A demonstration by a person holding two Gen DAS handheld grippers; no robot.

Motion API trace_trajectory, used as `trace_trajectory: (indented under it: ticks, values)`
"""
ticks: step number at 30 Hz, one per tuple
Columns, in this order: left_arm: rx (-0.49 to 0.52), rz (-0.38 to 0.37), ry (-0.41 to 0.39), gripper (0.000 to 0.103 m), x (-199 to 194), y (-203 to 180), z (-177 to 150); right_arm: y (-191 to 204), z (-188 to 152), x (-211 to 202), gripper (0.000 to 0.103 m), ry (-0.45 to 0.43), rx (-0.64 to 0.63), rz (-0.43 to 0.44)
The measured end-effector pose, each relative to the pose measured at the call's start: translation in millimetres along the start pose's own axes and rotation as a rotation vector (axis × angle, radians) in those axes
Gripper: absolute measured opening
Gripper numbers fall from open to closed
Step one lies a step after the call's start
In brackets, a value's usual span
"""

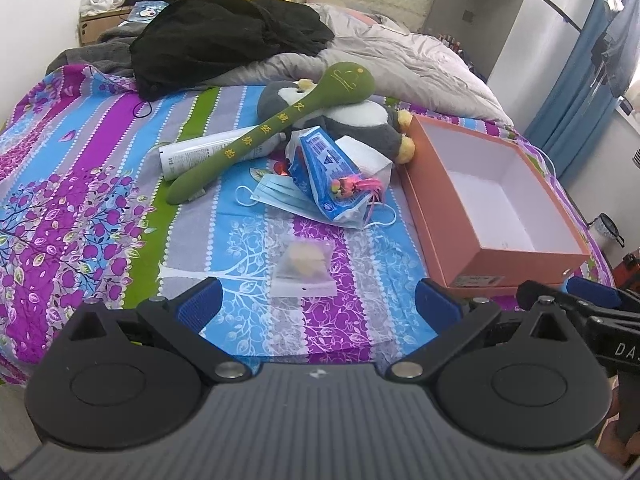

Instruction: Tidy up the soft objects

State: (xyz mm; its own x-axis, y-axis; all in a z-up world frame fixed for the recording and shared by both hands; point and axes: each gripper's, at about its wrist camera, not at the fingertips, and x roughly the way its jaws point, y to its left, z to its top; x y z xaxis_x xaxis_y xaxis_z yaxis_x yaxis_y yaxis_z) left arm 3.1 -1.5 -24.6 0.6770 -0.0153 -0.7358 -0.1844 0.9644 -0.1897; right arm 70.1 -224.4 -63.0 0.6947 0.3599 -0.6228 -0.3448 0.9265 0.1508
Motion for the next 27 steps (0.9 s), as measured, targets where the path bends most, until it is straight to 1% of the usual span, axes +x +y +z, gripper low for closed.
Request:
trace_trajectory:
  ticks: [16,23,27]
  values:
    - [0.011,-0.025,0.033,0.103,16.9,-1.4,5.6,-5.9,-1.0,10.1,0.103,0.016,0.012,-0.012]
    - [0.032,-0.023,0.043,0.103,32.6,0.5,11.9,-2.1,5.2,27.8,0.103,0.011,-0.006,-0.024]
    - [0.031,-0.015,0.047,0.103,46.8,6.1,15.4,-1.7,9.1,40.6,0.103,0.010,-0.002,0.005]
